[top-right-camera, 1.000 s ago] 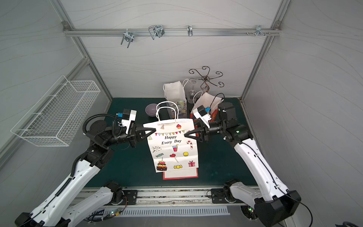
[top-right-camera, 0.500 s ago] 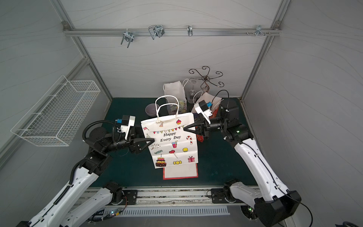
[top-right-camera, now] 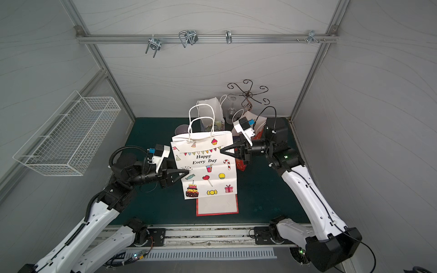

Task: Put away the paper bag
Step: Press the paper bag.

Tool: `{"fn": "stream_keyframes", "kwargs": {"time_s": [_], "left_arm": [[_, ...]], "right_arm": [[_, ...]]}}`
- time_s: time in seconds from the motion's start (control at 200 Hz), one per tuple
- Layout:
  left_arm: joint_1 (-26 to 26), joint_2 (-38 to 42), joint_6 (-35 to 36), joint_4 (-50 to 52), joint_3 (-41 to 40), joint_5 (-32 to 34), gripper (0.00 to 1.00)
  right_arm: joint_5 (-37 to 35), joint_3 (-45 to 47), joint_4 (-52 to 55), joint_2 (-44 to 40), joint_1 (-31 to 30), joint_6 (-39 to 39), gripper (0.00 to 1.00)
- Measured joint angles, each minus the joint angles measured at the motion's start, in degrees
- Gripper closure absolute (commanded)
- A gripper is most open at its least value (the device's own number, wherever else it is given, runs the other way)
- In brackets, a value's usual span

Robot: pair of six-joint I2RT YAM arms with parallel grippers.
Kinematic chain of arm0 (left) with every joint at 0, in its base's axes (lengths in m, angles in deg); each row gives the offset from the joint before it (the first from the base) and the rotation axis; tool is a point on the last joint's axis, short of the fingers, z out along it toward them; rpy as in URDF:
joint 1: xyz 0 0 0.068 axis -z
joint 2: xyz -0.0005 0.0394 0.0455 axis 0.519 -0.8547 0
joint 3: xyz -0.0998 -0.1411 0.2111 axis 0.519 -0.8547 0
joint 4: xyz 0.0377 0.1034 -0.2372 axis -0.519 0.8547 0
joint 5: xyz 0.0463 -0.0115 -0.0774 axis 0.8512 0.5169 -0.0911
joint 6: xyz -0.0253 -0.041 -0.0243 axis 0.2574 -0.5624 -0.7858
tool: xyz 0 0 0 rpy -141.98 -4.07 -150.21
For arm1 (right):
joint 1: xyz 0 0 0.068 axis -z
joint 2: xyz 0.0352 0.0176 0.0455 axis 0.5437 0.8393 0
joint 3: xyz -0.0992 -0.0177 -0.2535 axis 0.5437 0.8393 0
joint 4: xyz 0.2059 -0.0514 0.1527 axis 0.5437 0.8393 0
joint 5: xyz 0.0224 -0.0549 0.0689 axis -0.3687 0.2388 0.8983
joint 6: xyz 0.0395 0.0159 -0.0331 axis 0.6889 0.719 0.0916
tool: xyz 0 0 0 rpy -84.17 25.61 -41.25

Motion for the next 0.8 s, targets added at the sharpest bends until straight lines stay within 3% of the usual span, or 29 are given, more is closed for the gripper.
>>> {"fn": "stream_keyframes", "kwargs": {"time_s": [0.06,0.1,0.305,0.365,0.42,0.505,0.585,0.72,0.8], "left_arm": [[0.0,0.0,0.2,0.2,-0.1,0.0,0.23],[0.0,0.0,0.1,0.2,-0.3,0.0,0.28],[0.0,-0.3,0.0,0.7,-1.6,-0.9,0.8],[0.0,-0.2,-0.4,0.8,-1.9,-1.3,0.87],[0.0,-0.1,-0.2,0.7,-1.9,-1.4,0.82],[0.0,0.1,-0.8,0.3,-1.9,-1.4,0.38],[0.0,0.1,-2.5,-0.9,-1.9,-0.3,0.22],[0.0,-0.9,-7.3,-5.7,-1.7,3.3,0.19],[0.0,-2.5,-10.5,-9.1,-1.0,4.2,0.34]], "right_arm": [[0.0,-0.2,0.0,0.0,0.0,0.3,1.0],[0.0,-0.2,-0.1,0.0,0.0,0.4,1.0],[-0.1,-0.5,-0.2,0.1,0.0,0.5,1.0],[-0.1,-0.5,-0.2,0.3,0.0,0.5,1.0],[-0.1,-0.6,-0.2,0.4,0.0,0.5,1.0],[-0.1,-1.0,-0.1,0.8,0.0,0.4,1.0],[0.0,-1.9,0.7,1.0,0.0,-0.4,1.0],[0.8,-3.0,3.8,1.2,-0.2,-4.1,1.0],[1.0,-3.3,5.2,1.7,-0.4,-5.9,1.0]]}}
